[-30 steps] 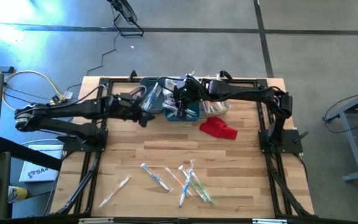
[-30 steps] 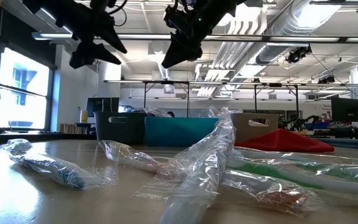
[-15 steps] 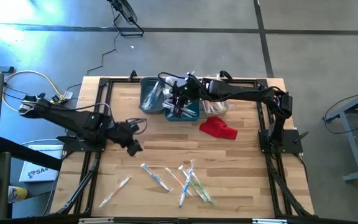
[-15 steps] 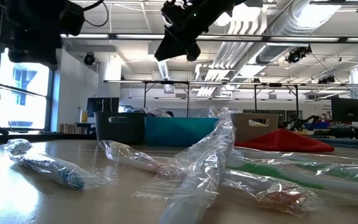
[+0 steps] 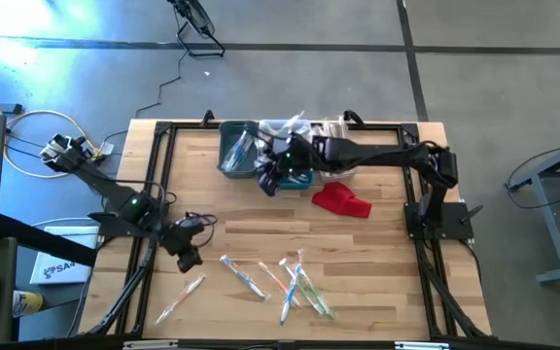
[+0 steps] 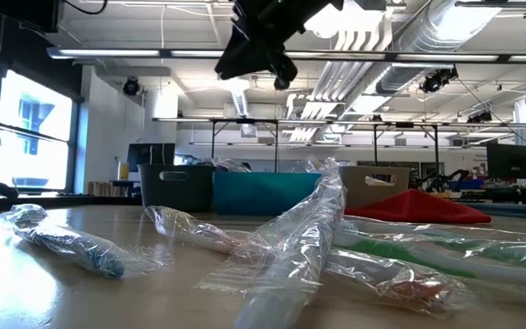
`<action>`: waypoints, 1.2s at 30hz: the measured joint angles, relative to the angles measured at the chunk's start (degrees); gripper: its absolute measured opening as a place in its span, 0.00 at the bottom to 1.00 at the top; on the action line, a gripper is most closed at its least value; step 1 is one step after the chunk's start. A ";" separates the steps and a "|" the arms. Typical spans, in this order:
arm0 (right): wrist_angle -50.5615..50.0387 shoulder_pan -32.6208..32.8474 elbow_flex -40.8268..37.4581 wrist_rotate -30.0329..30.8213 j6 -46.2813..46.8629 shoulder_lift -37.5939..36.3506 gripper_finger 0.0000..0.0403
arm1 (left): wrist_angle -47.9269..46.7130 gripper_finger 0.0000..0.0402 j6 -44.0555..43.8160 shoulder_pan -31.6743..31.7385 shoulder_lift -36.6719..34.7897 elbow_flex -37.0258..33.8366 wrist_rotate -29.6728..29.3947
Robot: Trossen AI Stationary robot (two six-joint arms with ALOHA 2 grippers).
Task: Pick & Place Toothbrushes
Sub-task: Put the left orange toothbrush into the white bin
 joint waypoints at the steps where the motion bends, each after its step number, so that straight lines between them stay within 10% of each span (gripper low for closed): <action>1: -0.01 0.69 0.00 0.20 -0.01 0.00 0.16 | -0.02 0.36 -0.42 -0.99 0.00 0.00 -0.52; 20: -3.20 4.32 0.00 0.04 -6.73 0.00 0.16 | 0.60 0.36 -13.08 -12.51 3.35 0.00 -10.43; 36: -4.49 3.14 0.00 0.05 -7.65 0.02 0.16 | 11.66 0.36 -18.53 -12.51 21.82 0.00 2.32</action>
